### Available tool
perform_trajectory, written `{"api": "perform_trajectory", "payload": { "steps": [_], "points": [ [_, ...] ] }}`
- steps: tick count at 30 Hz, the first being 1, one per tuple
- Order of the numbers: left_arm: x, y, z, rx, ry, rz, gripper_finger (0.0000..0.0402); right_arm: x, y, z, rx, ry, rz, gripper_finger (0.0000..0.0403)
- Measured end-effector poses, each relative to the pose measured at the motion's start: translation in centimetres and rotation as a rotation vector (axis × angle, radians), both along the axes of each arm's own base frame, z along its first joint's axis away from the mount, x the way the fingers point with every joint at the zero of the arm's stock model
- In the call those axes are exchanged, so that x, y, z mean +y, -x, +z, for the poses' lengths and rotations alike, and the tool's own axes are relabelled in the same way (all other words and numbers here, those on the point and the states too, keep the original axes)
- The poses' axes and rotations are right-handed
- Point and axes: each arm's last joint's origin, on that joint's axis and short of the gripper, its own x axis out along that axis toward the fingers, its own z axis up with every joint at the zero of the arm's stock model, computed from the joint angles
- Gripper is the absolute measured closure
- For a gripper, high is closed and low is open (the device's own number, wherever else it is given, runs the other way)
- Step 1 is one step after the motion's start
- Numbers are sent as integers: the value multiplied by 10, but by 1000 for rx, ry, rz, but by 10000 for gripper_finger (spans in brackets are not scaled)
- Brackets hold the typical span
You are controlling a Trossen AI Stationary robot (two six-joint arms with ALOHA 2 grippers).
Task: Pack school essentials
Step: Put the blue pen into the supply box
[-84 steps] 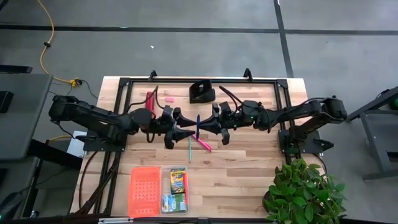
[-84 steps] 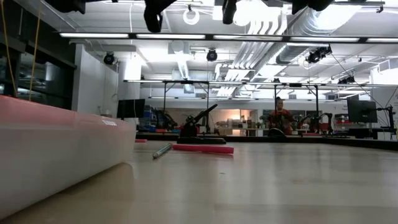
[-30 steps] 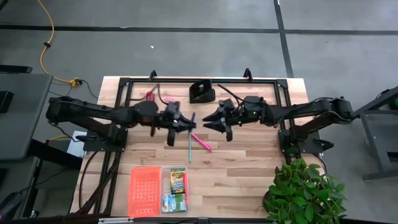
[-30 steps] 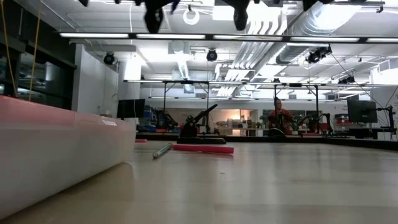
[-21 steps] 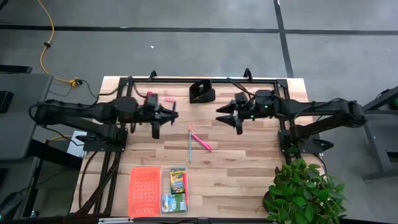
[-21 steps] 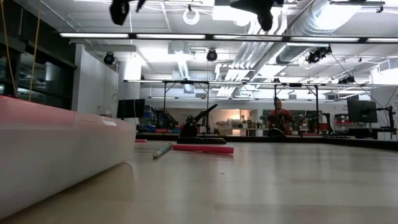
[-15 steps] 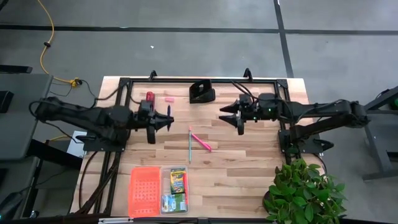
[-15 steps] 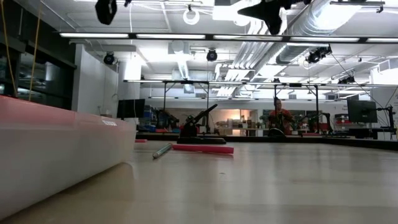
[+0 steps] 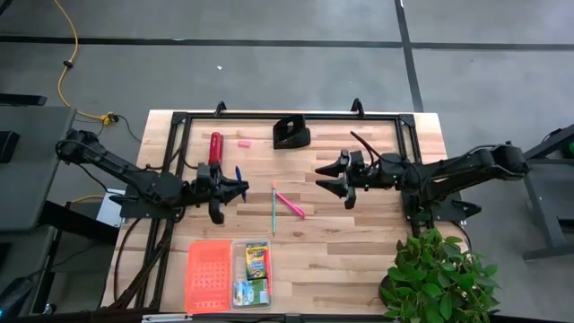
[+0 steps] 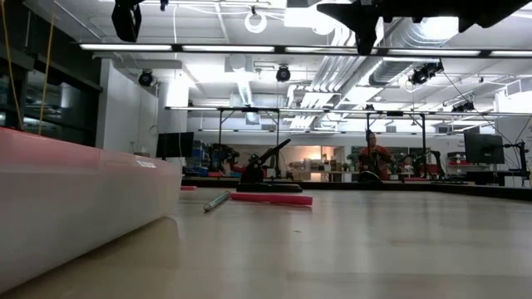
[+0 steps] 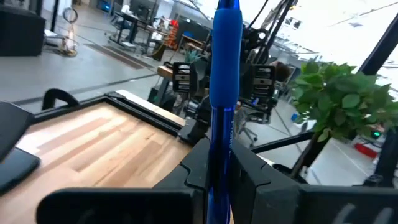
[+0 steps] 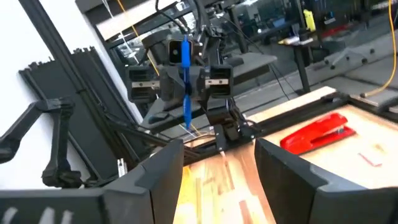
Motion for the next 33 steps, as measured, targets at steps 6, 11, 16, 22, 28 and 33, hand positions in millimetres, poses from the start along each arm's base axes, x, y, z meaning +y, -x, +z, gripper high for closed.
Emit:
{"api": "perform_trajectory", "payload": {
  "steps": [6,11,16,22,28,33],
  "points": [
    [0,0,0,-3,7,9,382,0,0,0,4,-19,1,213],
    [-6,-2,7,-34,102,-56,382,0,0,-2,25,-46,2,213],
    [-33,-10,3,47,234,-151,382,0,0,-3,33,-51,2,213],
    [-87,-20,-28,145,509,-148,382,0,0,-6,72,-47,-1,213],
    [-149,-40,-53,121,728,-62,382,0,0,-13,142,-73,-4,213],
    [-185,-69,-78,167,870,-9,382,0,1,-17,179,-69,-2,213]
  ]
}}
